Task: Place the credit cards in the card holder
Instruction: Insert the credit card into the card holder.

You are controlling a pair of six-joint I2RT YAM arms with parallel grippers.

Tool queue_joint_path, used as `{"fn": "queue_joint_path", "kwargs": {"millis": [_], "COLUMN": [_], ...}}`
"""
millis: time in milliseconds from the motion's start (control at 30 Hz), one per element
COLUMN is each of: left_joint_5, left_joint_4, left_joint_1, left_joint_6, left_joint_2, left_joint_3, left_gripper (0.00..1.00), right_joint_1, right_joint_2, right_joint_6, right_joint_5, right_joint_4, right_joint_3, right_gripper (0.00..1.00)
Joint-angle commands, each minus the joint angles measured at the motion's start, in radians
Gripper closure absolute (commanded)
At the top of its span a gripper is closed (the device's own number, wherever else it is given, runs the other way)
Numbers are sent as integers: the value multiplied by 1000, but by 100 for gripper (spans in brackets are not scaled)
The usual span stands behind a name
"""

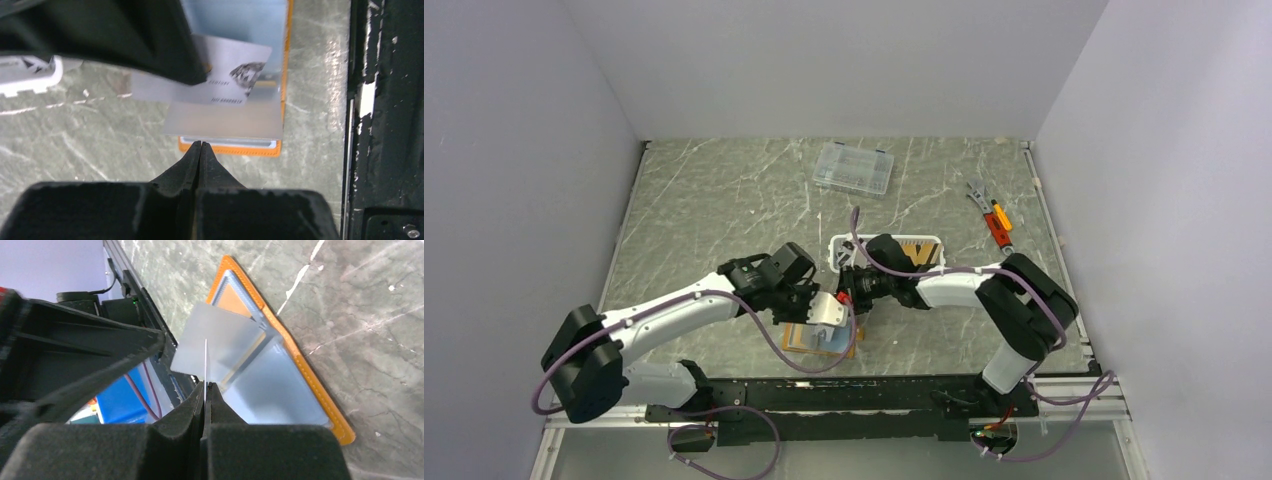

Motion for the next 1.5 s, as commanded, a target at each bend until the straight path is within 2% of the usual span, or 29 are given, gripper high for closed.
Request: {"fn": "queue_joint_path", "kwargs": {"millis": [0,367,667,1100,1467], "left_joint_5": [35,36,-41,-55,-41], "left_joint_4": [-50,46,125,130,54], "left_joint_1": [44,47,44,13,-33], "left_joint_6": [72,165,288,269,208], "left_joint_2": [-51,15,41,49,19], "left_joint_3": [-21,-91,-218,-252,-249], "left_gripper": [97,97,98,98,100], "right_joint_1": [0,-9,-40,-39,-40], "right_joint_2": [61,66,46,100,102], "right_joint_6": [3,25,43,82,89], "right_joint_5": [-56,-60,-69,-80,-47], "right_joint_4": [58,105,150,244,257], "right_joint_3": [37,-12,-74,-102,-161], "right_gripper": [100,100,100,100,100]}}
